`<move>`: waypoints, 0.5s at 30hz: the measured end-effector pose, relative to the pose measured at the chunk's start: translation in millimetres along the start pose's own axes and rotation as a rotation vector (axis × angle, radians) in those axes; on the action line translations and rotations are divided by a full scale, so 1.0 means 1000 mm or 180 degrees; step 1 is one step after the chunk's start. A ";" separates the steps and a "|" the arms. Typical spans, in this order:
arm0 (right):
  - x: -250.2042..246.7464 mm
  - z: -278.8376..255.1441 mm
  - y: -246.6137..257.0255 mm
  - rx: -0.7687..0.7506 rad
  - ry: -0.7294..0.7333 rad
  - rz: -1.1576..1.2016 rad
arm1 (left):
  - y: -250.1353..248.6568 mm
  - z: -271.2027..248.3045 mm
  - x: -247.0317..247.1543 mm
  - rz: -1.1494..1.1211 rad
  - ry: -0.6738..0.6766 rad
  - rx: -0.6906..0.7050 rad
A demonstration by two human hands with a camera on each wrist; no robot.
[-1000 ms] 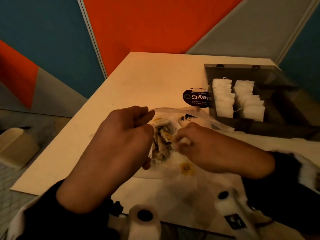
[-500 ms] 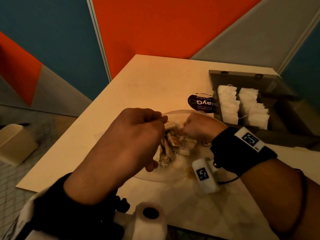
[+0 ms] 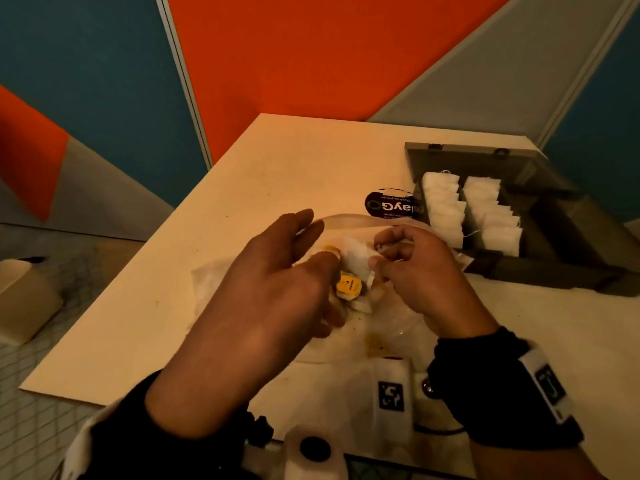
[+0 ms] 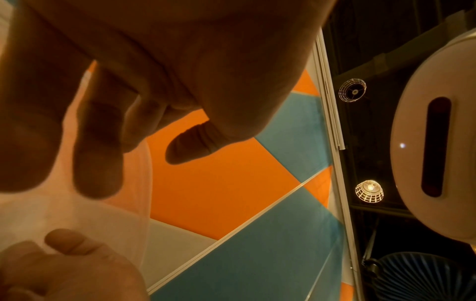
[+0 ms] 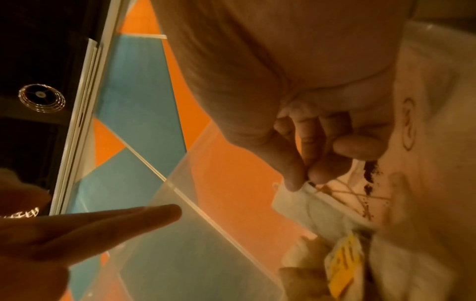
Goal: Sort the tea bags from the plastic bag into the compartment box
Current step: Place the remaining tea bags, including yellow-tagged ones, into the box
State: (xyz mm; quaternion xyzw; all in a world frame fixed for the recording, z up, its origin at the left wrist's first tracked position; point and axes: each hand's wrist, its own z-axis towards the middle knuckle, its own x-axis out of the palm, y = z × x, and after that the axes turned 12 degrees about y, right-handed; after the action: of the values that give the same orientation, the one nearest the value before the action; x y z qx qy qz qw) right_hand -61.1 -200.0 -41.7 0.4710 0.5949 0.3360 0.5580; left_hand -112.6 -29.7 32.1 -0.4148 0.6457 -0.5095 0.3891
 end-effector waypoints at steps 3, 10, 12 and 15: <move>-0.001 -0.008 -0.001 -0.0130 -0.0039 0.0236 | 0.008 0.001 0.006 -0.0068 0.0110 0.0307; -0.009 -0.020 -0.002 -0.0087 0.0138 0.0806 | 0.027 0.010 0.018 0.0325 0.0371 0.0366; -0.013 -0.024 -0.003 -0.0112 0.0232 0.0804 | 0.030 0.010 0.021 0.0475 0.0423 0.0408; -0.017 -0.030 -0.005 -0.0108 0.0420 0.0834 | 0.037 0.017 0.027 0.0447 0.0151 0.0438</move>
State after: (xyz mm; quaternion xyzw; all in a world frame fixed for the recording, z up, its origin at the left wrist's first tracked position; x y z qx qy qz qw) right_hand -92.4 -214.1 -35.7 0.5120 0.5580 0.4463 0.4768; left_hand -111.4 -55.7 -9.7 -0.3287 0.6458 -0.5338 0.4359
